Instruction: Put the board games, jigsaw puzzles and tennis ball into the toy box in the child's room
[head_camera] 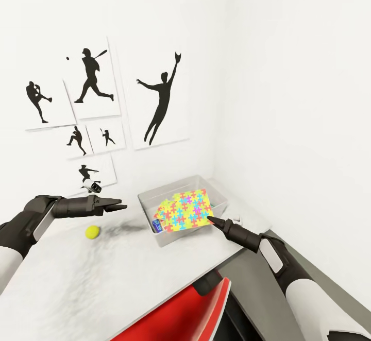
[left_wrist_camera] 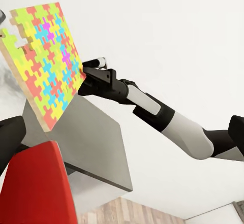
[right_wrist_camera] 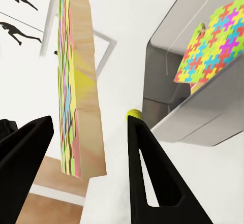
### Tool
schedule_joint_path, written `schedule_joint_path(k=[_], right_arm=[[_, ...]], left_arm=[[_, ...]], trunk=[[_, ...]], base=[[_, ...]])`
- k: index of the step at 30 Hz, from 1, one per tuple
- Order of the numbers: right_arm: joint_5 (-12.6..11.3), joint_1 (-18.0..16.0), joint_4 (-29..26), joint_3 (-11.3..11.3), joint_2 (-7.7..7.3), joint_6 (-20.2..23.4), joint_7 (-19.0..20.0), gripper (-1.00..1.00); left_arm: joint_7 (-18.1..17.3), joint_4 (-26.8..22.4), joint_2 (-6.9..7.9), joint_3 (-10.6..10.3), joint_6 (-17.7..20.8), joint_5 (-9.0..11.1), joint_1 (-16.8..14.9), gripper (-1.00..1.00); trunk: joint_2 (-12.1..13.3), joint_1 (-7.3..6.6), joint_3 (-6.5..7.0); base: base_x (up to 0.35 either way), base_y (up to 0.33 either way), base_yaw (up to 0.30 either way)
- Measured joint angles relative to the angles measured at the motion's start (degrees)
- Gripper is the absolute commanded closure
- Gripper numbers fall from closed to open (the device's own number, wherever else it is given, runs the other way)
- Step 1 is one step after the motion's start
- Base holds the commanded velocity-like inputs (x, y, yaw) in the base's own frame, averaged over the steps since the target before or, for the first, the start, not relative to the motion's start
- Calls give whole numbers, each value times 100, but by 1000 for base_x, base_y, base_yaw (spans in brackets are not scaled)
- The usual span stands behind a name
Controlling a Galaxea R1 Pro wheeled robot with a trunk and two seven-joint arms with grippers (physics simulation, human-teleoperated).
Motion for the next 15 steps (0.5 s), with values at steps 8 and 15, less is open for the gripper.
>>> schedule_joint_path(k=[8,15], right_arm=[[4,0,-6,4,0,4,-4,100],[2,0,-5,4,8,4,-11,100]], left_arm=[[0,0,3,1,0,0,0,-100],[0,0,5,4,0,0,0,-100]], trunk=[[0,0,0],[0,0,0]], base=[[0,0,0],[0,0,0]])
